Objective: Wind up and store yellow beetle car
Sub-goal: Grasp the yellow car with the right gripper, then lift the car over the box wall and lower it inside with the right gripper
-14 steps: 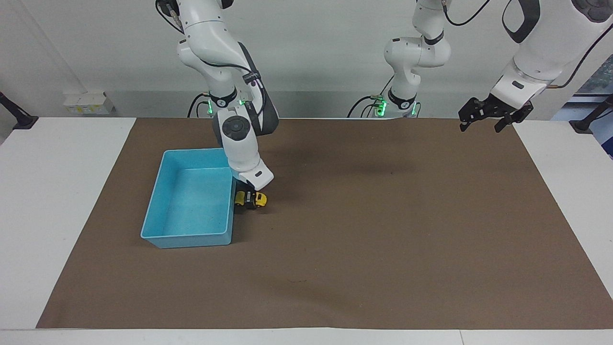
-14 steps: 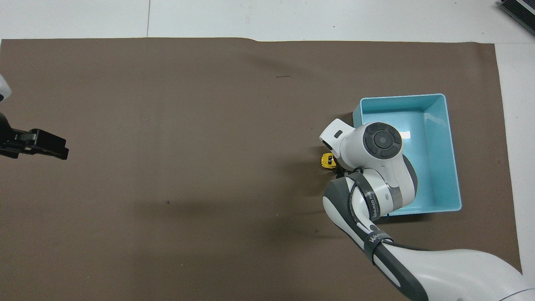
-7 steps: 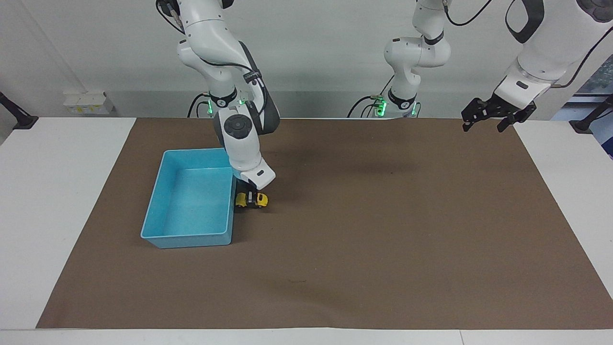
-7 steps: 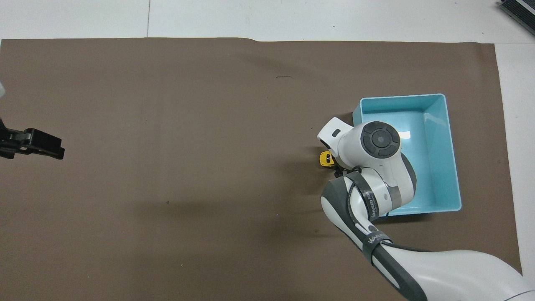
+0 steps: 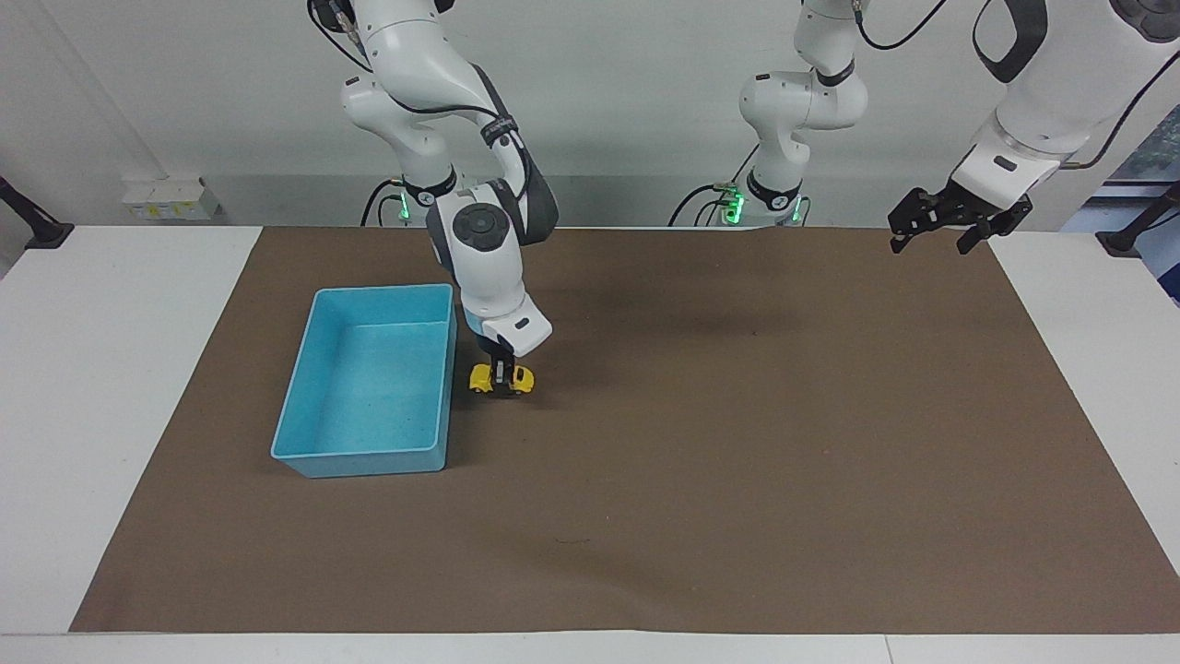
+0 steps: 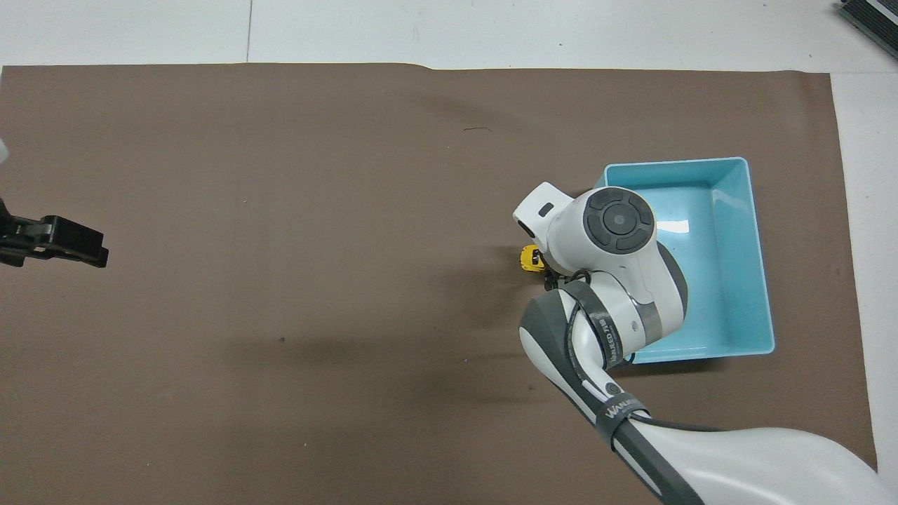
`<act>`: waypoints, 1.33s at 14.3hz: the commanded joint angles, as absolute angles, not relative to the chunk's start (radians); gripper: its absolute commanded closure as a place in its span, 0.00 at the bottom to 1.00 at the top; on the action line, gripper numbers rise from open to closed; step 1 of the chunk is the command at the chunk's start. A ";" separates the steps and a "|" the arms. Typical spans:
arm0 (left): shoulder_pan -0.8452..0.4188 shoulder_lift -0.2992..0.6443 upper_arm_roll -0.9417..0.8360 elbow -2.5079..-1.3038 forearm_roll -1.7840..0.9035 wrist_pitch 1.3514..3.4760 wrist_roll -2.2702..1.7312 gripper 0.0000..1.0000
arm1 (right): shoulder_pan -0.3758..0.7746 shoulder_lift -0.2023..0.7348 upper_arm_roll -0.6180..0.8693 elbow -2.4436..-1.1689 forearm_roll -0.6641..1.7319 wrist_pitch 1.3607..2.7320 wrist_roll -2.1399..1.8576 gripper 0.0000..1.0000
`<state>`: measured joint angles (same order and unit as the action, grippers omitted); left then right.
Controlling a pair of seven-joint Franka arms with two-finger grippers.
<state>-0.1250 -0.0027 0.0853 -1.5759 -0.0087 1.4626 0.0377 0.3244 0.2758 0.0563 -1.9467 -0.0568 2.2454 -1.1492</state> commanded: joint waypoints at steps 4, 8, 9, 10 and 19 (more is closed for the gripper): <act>-0.115 -0.023 0.078 -1.591 0.000 1.462 0.035 0.00 | 0.301 0.226 0.060 -1.829 -0.011 2.047 -1.146 0.88; -0.115 -0.023 0.078 -1.591 0.000 1.463 0.035 0.00 | 0.252 0.199 0.060 -1.798 -0.008 1.977 -1.193 0.88; -0.115 -0.023 0.078 -1.591 0.000 1.462 0.035 0.00 | 0.233 0.199 0.060 -1.798 -0.008 1.973 -1.221 0.88; -0.115 -0.023 0.078 -1.591 0.000 1.463 0.035 0.00 | 0.216 0.199 0.060 -1.798 -0.008 1.970 -1.254 0.88; -0.115 -0.023 0.078 -1.591 0.000 1.462 0.034 0.00 | 0.051 0.167 0.057 -1.890 -0.009 1.983 -1.468 0.88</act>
<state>-0.1250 -0.0029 0.0853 -1.5759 -0.0087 1.4626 0.0377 0.0794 0.2034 0.0470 -1.8342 -0.0250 1.9646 -1.4256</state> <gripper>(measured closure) 0.000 0.507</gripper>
